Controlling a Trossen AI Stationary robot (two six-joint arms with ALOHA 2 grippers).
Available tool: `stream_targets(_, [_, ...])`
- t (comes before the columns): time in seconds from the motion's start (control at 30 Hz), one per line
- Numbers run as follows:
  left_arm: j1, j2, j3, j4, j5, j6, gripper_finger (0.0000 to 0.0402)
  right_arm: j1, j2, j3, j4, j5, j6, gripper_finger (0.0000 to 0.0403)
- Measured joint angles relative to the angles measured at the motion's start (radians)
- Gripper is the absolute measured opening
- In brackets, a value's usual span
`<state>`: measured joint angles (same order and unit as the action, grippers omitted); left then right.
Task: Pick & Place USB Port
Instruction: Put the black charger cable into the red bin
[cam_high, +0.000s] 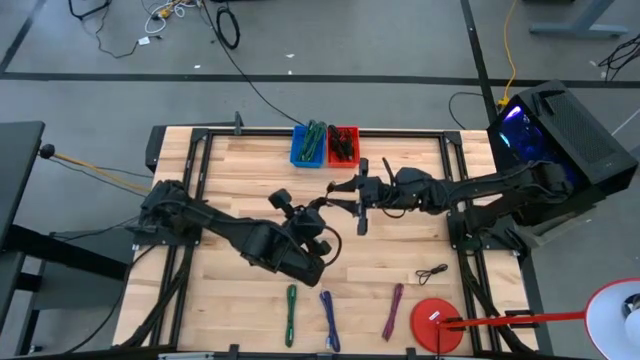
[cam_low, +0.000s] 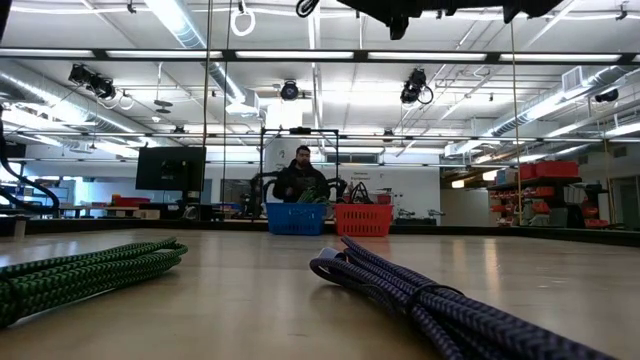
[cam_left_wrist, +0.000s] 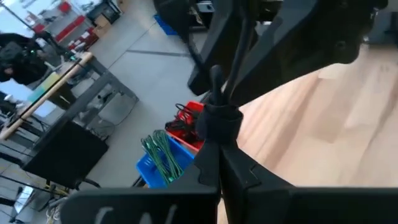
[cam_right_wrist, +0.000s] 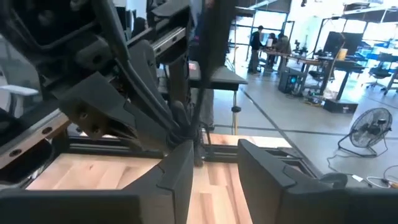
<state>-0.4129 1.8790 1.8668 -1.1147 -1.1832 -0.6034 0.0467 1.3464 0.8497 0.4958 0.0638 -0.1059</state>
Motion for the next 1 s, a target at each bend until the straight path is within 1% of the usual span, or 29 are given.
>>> stream_targets(0.13, [0.017,0.0,0.0,0.04,0.026,0.055,0.0,-0.001,0.008,0.0,0.014,0.002,0.0,0.013])
stream_targets(0.5, [0.051,0.0,0.0,0.0,0.031,0.068,0.0,-0.001,0.011,0.0,-0.001,0.01,-0.006,0.013])
stream_targets(0.57, [0.053,0.0,0.0,-0.019,0.01,0.062,0.0,0.0,0.013,0.0,-0.015,-0.004,-0.009,0.013])
stream_targets(0.67, [0.058,0.0,0.0,-0.074,-0.022,0.01,0.0,-0.008,0.015,0.0,-0.024,-0.011,-0.015,0.013])
stream_targets(0.8, [0.06,0.0,0.0,-0.104,-0.016,-0.036,0.0,-0.019,0.015,0.0,-0.021,0.002,-0.008,0.013])
stream_targets(0.9, [0.059,0.0,0.0,-0.095,0.015,-0.04,0.0,-0.021,0.015,0.0,-0.015,0.003,-0.008,0.013])
stream_targets(1.0, [0.056,0.0,0.0,-0.079,0.016,-0.039,0.0,-0.024,0.015,0.0,0.001,0.002,-0.008,0.013])
